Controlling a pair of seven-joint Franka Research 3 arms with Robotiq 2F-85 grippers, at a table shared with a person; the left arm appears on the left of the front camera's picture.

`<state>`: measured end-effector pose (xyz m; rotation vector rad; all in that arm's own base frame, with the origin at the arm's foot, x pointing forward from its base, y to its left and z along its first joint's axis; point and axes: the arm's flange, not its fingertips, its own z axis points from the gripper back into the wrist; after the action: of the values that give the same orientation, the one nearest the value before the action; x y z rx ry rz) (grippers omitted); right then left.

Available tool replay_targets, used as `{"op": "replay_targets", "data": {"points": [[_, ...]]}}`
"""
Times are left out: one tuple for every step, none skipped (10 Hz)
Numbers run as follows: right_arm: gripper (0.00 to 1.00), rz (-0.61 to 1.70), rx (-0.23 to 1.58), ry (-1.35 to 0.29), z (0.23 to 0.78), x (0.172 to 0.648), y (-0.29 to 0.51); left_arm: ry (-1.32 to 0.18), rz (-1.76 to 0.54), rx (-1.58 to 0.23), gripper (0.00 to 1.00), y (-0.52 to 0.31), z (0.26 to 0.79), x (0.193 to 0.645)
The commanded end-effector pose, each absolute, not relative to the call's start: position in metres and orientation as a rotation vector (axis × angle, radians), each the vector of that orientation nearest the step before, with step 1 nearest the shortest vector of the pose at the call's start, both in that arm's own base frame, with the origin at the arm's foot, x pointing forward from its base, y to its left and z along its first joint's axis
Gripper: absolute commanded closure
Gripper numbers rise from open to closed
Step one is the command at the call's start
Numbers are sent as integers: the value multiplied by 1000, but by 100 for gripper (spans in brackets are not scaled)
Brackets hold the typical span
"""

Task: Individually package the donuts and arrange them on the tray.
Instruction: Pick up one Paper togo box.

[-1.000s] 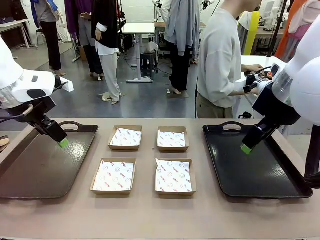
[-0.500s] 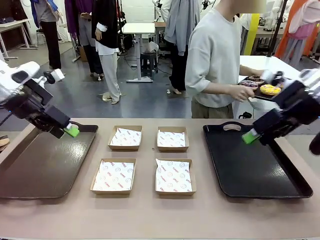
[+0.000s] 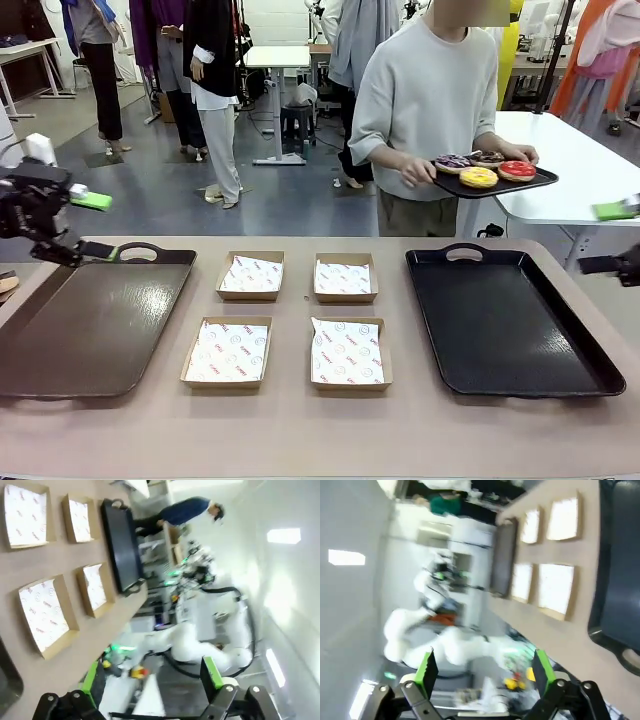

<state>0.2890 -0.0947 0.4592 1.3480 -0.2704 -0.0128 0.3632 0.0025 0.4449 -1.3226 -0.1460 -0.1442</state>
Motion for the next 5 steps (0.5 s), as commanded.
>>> {"op": "replay_targets", "data": {"points": [[0, -153, 1470, -332, 441, 276, -125, -131, -72, -1348, 0, 35, 432, 357], [0, -173, 1429, -338, 440, 267, -140, -128, -65, -1335, 0, 53, 434, 348], [0, -184, 1392, -335, 440, 259, -152, -142, -39, -1315, 0, 71, 436, 340], [0, -192, 1364, -329, 439, 255, -161, -157, -13, -1303, 0, 89, 438, 332], [0, -180, 1325, -298, 438, 251, -168, -167, 10, -1295, 0, 108, 440, 323]]}}
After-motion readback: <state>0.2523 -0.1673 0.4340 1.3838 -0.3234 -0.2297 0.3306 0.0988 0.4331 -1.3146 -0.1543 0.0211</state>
